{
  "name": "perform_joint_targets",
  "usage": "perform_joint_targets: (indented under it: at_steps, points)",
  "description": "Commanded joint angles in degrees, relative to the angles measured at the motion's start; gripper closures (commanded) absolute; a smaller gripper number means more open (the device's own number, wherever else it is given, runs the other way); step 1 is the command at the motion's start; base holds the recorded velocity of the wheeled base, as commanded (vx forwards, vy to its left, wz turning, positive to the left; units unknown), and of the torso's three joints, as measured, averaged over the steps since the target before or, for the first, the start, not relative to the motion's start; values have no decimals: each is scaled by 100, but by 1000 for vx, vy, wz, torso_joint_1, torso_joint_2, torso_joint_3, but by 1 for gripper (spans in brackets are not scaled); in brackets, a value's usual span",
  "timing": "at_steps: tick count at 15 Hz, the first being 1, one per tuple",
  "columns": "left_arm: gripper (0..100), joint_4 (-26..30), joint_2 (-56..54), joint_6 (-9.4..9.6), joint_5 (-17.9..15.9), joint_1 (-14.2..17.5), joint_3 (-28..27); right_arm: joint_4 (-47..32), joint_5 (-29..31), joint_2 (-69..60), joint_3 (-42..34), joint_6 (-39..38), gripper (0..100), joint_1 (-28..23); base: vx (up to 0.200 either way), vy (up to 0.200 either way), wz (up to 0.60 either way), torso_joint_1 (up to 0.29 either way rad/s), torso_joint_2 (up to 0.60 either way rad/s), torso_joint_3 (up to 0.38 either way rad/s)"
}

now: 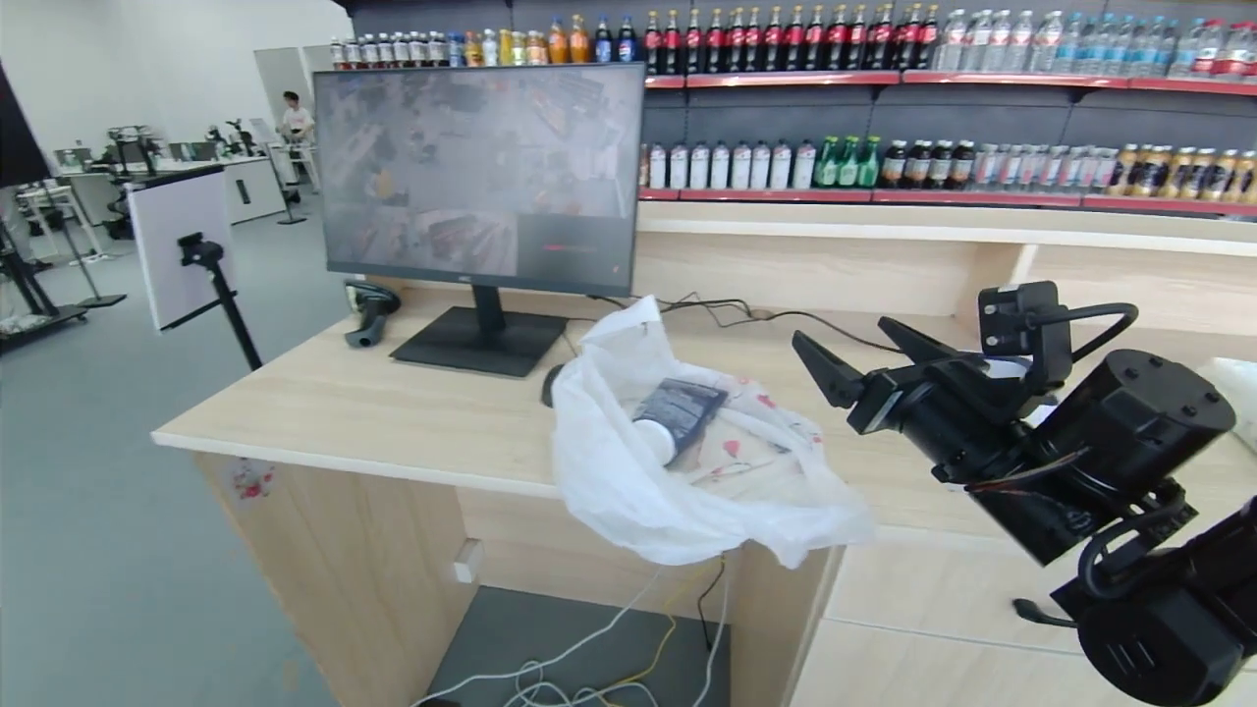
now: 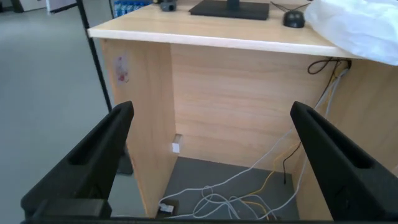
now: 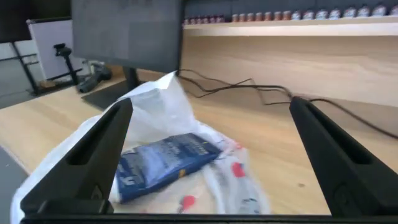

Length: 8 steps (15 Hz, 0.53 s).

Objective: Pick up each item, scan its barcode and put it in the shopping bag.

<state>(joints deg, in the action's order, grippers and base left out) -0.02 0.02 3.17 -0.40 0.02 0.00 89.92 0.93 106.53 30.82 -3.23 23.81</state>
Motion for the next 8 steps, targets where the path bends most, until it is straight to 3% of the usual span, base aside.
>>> perform_joint_targets:
  at_steps: [1, 8]
  points:
    - [0, 2, -2, -1, 5, -11, 0, 8, -5, -36, 38, -2, 0, 27, 0, -200, 0, -2, 2, 2]
    - [0, 2, -2, -18, 5, -11, 0, 8, -5, -159, -94, 15, 0, 10, 0, -200, 0, 2, 3, 2]
